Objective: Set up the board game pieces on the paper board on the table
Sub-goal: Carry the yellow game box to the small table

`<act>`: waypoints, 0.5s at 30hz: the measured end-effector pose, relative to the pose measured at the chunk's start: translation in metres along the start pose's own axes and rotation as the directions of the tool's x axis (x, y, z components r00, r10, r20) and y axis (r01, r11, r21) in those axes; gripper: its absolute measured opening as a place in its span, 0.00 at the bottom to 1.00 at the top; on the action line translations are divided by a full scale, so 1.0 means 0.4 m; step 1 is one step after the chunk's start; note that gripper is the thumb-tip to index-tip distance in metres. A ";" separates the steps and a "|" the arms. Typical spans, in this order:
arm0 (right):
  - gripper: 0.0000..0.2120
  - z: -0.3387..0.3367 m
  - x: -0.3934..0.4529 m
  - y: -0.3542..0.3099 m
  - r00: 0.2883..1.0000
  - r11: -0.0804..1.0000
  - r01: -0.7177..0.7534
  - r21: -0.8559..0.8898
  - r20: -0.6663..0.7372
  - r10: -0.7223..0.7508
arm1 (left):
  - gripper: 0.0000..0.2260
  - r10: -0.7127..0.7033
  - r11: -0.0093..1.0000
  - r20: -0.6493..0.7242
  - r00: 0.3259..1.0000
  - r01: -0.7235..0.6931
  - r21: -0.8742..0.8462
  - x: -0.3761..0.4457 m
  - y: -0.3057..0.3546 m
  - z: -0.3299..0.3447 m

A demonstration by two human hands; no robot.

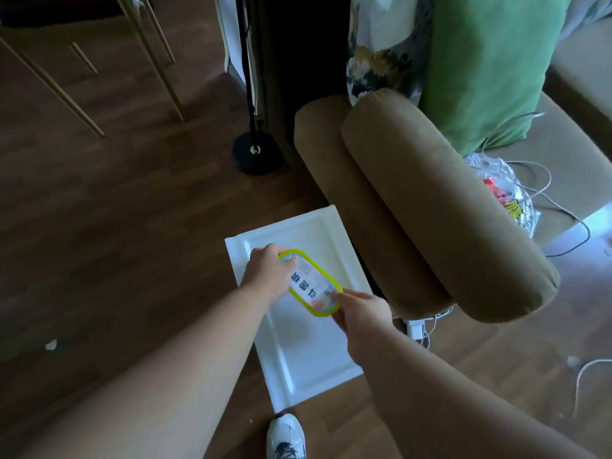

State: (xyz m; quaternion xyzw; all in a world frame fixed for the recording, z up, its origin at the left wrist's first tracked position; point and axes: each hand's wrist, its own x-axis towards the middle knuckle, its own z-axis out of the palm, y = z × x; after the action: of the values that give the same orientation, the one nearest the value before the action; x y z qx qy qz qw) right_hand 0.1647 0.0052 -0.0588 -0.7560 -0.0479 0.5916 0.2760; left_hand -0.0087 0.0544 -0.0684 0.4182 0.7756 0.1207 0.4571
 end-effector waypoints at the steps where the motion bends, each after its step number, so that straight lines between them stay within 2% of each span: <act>1: 0.07 0.001 -0.023 -0.028 1.000 1.000 0.022 -0.014 0.018 -0.022 | 0.15 -0.015 0.995 -0.002 1.000 0.015 -0.094 -0.016 0.011 -0.025; 6: 0.08 0.009 -0.197 -0.190 0.981 0.991 0.116 -0.065 0.165 -0.104 | 0.07 -0.089 0.887 -0.043 0.995 0.060 -0.458 -0.123 0.079 -0.163; 11: 0.09 0.009 -0.422 -0.342 0.936 0.963 0.249 -0.105 0.280 -0.212 | 0.05 -0.111 0.739 -0.076 0.991 0.032 -0.673 -0.318 0.168 -0.354; 15: 0.08 0.015 -0.621 -0.427 0.864 0.915 0.369 -0.164 0.422 -0.273 | 0.02 -0.133 0.594 -0.117 0.984 -0.015 -0.804 -0.507 0.223 -0.515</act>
State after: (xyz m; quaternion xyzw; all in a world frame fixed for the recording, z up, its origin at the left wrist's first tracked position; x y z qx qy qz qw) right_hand 0.1292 0.0523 0.2370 -0.6315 -0.2988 0.6655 0.2628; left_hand -0.0805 -0.0040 0.2196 0.1309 0.6867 0.4752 0.5343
